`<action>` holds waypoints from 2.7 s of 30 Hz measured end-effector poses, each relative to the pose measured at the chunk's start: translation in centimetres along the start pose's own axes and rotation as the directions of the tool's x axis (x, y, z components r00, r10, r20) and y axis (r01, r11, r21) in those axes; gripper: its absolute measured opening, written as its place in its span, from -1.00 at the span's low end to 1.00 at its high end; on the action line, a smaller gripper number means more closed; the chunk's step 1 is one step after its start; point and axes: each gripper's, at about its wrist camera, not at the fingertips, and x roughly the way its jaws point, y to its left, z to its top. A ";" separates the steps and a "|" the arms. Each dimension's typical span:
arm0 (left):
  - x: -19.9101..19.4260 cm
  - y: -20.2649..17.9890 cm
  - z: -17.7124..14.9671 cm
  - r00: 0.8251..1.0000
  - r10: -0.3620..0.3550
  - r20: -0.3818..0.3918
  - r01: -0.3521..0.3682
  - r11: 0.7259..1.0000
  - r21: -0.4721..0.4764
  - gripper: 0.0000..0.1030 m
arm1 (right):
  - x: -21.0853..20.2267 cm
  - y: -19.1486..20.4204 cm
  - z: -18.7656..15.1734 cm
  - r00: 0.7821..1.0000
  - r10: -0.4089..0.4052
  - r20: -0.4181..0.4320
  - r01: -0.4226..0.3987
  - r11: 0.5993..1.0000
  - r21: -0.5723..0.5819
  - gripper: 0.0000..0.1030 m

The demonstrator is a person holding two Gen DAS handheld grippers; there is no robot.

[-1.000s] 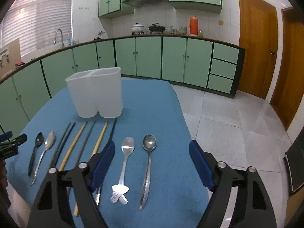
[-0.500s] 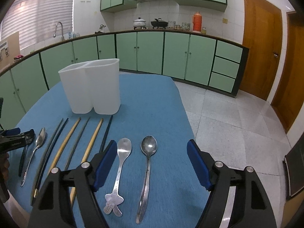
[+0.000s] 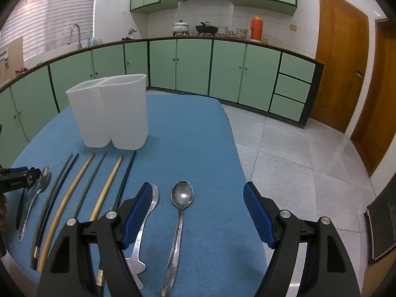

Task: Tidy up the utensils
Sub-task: 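Grasp the black spoon with the left tool while the right tool grasps a small silver spoon, then lift both spoons and drop them into the white holder, opening both tools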

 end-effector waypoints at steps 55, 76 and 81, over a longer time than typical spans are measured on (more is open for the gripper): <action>-6.9 -0.3 0.4 0.973 -0.075 0.219 0.067 0.997 0.041 -0.34 | 8.0 1.0 1.1 0.955 0.148 -0.257 -0.148 0.989 0.020 -0.45; -10.6 -1.4 2.7 0.930 -0.096 0.355 0.082 0.995 0.055 -0.34 | -2.4 2.3 5.4 0.971 0.185 0.153 -0.180 0.982 -0.050 -0.45; -11.7 -2.5 5.4 0.887 -0.106 0.450 0.085 0.994 0.067 -0.34 | -2.9 3.2 7.9 0.953 0.180 0.244 -0.171 0.984 -0.059 -0.45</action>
